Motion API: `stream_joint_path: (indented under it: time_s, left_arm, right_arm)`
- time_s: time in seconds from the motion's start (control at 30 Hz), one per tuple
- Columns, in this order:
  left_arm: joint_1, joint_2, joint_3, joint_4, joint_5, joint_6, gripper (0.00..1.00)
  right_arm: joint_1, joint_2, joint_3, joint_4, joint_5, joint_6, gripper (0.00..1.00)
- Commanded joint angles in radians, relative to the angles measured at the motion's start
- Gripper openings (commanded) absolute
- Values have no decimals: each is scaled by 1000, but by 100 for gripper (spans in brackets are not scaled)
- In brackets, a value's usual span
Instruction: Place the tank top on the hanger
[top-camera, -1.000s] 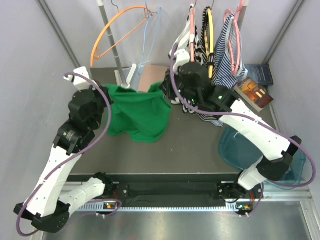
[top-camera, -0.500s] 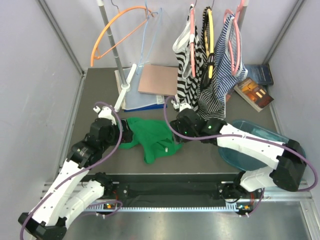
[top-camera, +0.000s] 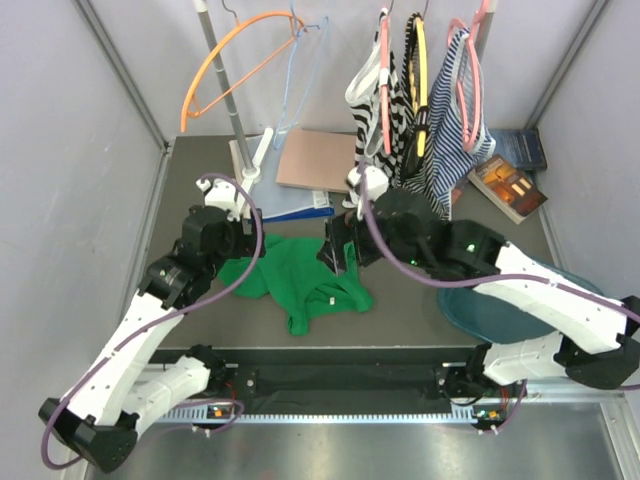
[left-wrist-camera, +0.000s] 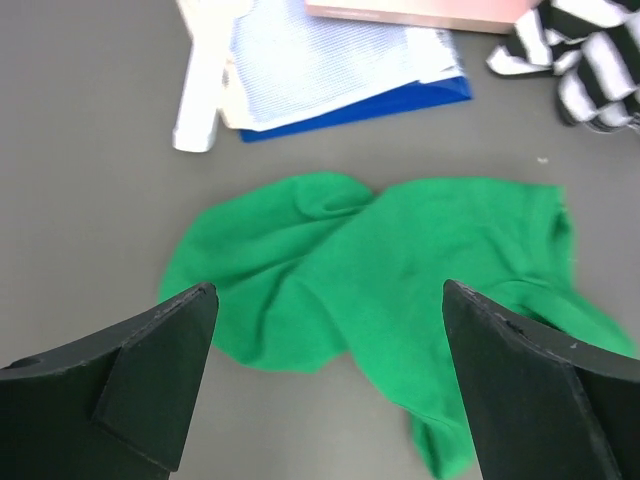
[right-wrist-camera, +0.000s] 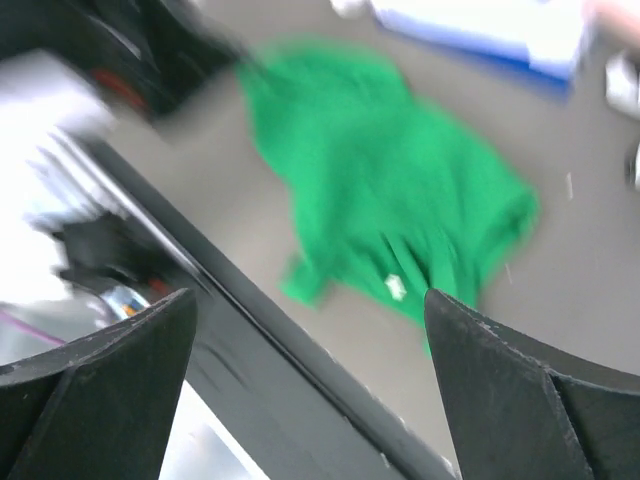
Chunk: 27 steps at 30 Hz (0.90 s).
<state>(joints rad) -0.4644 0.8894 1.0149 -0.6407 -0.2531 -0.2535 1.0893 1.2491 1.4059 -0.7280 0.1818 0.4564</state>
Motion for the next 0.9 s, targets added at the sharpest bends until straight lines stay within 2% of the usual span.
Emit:
stream_joint_path:
  time_s: [0.0,0.13,0.27,0.37,0.6,0.87]
  left_arm:
    - [6,-119,-122,163,-90,80,99]
    - [4,-158,-219,225,-126,85,99]
    - [4,-152,-240,230,-132,72,99]
    - [6,-156,-254,223,-147,63,99]
    - [6,-170,-269,220,-124,53,99]
    - [6,-187,-272,214,-158,56,99]
  right_arm:
    - [21,45,245,51,4,-74,94]
    - [18,195,479,82,56,-143,96]
    - [-20,407,802,81,107,-194,96]
    - [-80,551,947,104,105,-193,95]
    - [-196,699,932,367,87,-176,91]
    - [-250,789,968,484,136,-176,89]
